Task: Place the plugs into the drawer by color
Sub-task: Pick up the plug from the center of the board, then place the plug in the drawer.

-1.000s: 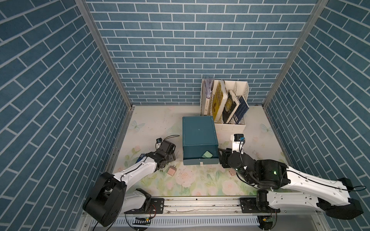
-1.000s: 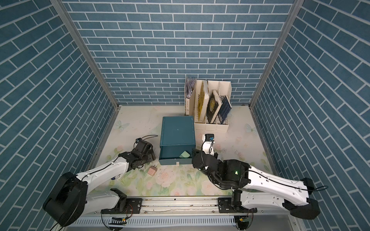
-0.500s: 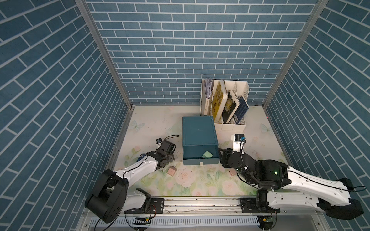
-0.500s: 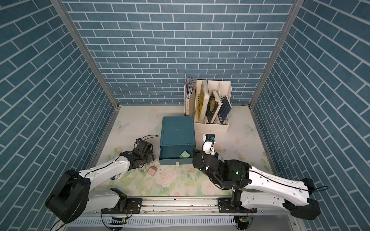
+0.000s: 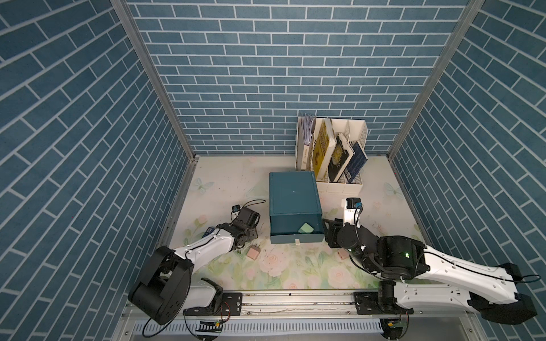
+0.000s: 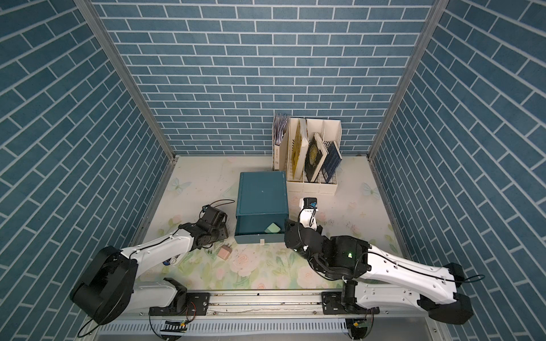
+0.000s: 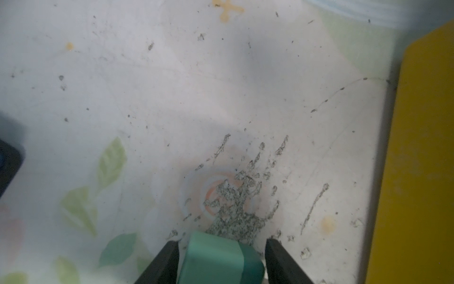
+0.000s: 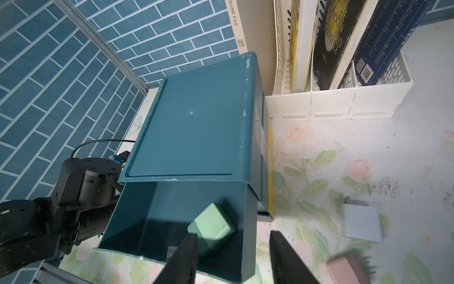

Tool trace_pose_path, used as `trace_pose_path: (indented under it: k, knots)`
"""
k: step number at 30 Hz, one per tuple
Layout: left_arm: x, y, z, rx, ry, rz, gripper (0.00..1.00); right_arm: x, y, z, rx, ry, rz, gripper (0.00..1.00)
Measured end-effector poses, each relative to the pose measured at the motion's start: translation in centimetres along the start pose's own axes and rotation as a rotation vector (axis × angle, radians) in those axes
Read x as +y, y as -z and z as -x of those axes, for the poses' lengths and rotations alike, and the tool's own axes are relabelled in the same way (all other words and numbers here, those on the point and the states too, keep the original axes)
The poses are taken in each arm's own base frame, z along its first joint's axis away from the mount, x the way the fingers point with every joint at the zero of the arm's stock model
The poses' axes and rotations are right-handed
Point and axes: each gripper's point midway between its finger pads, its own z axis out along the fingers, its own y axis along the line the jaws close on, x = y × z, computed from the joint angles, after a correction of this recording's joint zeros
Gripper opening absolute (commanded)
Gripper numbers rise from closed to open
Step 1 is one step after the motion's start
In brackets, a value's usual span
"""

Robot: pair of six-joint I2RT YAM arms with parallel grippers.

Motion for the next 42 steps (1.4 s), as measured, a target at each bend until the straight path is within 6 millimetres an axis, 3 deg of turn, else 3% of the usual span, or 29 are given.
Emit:
trace_pose_path:
  k: [3, 10, 14, 17, 21, 26, 29, 31, 33, 35, 39, 42]
  knots:
    - [0.1, -0.5, -0.4, 0.016, -0.004, 0.009, 0.57, 0.0, 0.0, 0.0, 0.000, -0.010, 0.000, 0.46]
    - [-0.4, -0.4, 0.3, 0.005, -0.001, 0.005, 0.36, 0.0, 0.1, 0.1, -0.002, -0.021, 0.003, 0.44]
    - [-1.2, 0.3, 1.9, -0.032, 0.006, 0.001, 0.21, -0.2, 0.3, 0.1, -0.005, -0.025, 0.007, 0.44]
    - [-2.1, 1.7, 4.2, -0.088, 0.015, -0.010, 0.10, -0.2, 0.2, 0.1, -0.005, -0.024, 0.006, 0.44]
    - [-3.6, 6.7, 9.1, -0.232, 0.049, -0.063, 0.07, -0.3, 0.2, 0.0, -0.005, -0.024, 0.005, 0.44]
    - [-4.8, 17.4, 15.2, -0.457, 0.113, -0.208, 0.05, -0.7, 0.2, -0.1, -0.009, -0.025, 0.004, 0.45]
    - [-6.1, 24.3, 17.0, -0.563, 0.117, -0.368, 0.05, -1.0, 0.2, -0.3, -0.012, -0.025, 0.002, 0.45]
    - [-8.2, 27.9, 16.4, -0.581, 0.070, -0.497, 0.05, -1.3, 0.2, -0.5, -0.013, -0.029, -0.001, 0.45]
    - [-11.2, 30.5, 14.4, -0.551, -0.008, -0.631, 0.05, -1.4, 0.2, -0.5, -0.015, -0.031, -0.002, 0.45]
    - [-14.3, 31.3, 11.5, -0.490, -0.099, -0.724, 0.07, -1.4, 0.2, -0.4, -0.019, -0.033, -0.002, 0.45]
    - [-19.0, 29.6, 5.0, -0.346, -0.279, -0.766, 0.11, -1.4, 0.3, -0.3, -0.021, -0.037, 0.003, 0.46]
    - [-20.3, 26.7, 1.5, -0.274, -0.368, -0.705, 0.13, -0.2, 0.5, -0.3, -0.008, -0.028, 0.058, 0.47]
